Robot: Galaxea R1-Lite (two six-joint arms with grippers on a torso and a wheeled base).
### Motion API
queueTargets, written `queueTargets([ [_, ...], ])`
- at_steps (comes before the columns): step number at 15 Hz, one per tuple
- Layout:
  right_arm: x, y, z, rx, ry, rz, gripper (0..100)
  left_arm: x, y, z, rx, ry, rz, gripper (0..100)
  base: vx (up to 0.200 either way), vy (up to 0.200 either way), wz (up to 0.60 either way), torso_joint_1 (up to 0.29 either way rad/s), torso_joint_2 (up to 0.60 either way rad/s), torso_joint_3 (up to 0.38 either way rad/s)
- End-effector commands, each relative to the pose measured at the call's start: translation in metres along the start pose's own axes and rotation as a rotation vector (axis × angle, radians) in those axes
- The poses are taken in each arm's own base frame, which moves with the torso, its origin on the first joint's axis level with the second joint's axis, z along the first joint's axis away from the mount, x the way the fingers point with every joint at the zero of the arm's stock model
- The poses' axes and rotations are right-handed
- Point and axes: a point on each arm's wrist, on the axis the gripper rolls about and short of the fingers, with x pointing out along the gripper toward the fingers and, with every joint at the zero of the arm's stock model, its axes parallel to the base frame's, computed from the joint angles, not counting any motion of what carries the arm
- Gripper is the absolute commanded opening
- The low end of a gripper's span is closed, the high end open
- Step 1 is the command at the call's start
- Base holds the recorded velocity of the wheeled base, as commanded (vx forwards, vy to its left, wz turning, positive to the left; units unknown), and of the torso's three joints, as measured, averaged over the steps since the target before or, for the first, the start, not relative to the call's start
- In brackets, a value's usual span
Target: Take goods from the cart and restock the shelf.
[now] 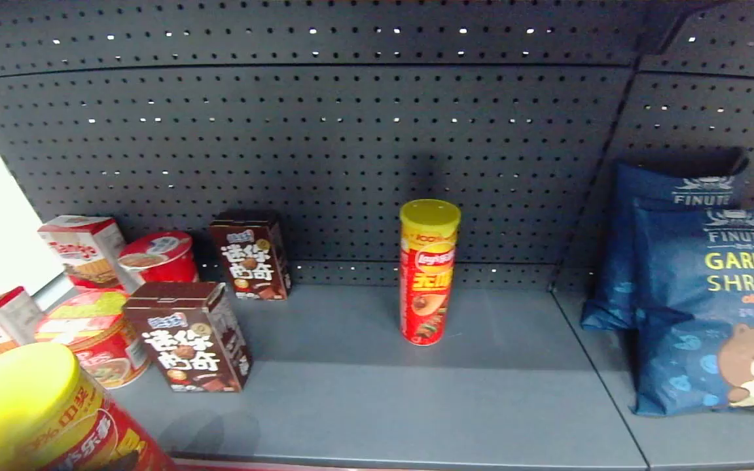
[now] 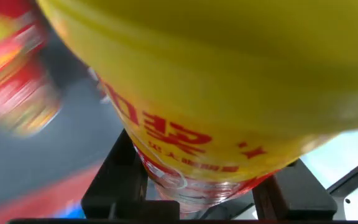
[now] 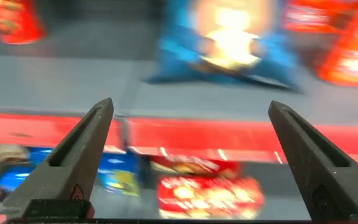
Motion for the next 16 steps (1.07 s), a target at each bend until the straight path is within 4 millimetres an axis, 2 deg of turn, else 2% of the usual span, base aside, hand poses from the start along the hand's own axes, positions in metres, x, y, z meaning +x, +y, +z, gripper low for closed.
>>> queueTargets([
  [1,0.000,0.000,0.000,0.000,0.001,0.000,100,0.001,0.000,0.000,-0.001,0.001,0.000,0,0.000,0.000,0.00,0.000,0.00,0.000],
  [8,0.000,0.000,0.000,0.000,0.001,0.000,100,0.000,0.000,0.003,0.003,-0.009,-0.001,0,0.000,0.000,0.00,0.000,0.00,0.000],
  [13,0.004,0.000,0.002,-0.014,0.055,0.025,100,0.006,-0.004,0.011,0.034,-0.009,-0.098,0,0.000,0.000,0.00,0.000,0.00,0.000],
  [14,0.001,0.000,0.049,-0.004,-0.021,0.097,100,0.007,-0.005,0.015,0.039,-0.015,-0.111,0,0.000,0.000,0.00,0.000,0.00,0.000],
  [15,0.020,0.001,0.105,0.084,0.027,0.137,100,0.008,-0.005,0.021,0.042,-0.021,-0.124,0,0.000,0.000,0.00,0.000,0.00,0.000],
  [16,0.030,0.002,0.126,0.122,0.029,0.177,100,0.011,-0.006,0.023,0.041,-0.012,-0.138,0,0.000,0.000,0.00,0.000,0.00,0.000],
])
